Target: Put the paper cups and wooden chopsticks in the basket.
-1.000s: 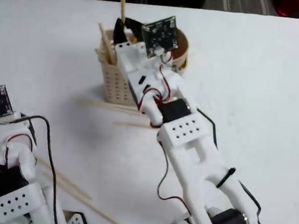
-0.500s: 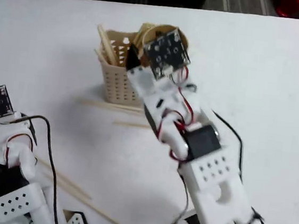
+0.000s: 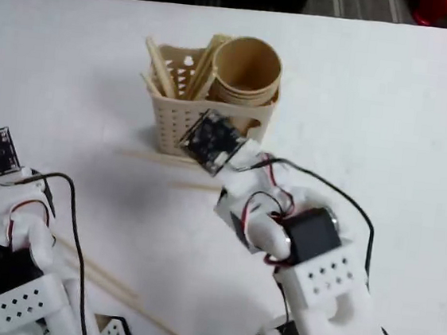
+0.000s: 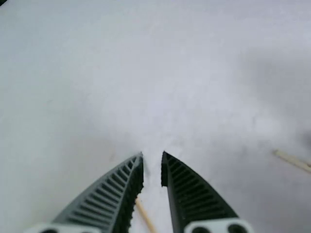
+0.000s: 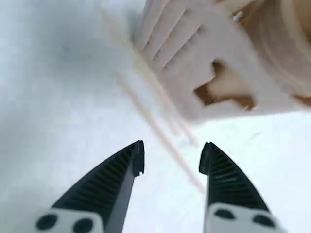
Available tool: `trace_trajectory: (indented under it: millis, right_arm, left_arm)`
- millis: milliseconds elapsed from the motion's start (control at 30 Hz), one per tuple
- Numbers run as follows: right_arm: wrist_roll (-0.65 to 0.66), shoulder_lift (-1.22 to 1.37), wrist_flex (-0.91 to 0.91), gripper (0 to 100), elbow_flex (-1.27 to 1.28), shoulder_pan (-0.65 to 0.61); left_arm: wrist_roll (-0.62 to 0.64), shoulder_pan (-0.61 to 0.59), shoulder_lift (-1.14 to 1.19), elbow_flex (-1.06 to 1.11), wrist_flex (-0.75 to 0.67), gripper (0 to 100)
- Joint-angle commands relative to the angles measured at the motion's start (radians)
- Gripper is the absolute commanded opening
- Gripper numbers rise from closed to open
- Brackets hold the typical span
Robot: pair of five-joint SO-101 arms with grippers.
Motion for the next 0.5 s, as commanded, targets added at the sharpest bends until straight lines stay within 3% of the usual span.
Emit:
trace_trajectory:
  millis: [0,167,467]
  right_arm:
    - [0.094,0.024,0.012,19.0,0.078,0.015]
    - [0.265,0.084,0.01,19.3,0.192,0.022]
    - [0.566,0.318,-0.097,19.4,0.153,0.182]
  left_arm:
    - [0.008,-0.004,-0.013,-0.005,-0.021,8]
    - [0.008,-0.004,-0.013,-0.005,-0.021,8]
    - [0.008,-0.004,-0.013,-0.005,-0.021,8]
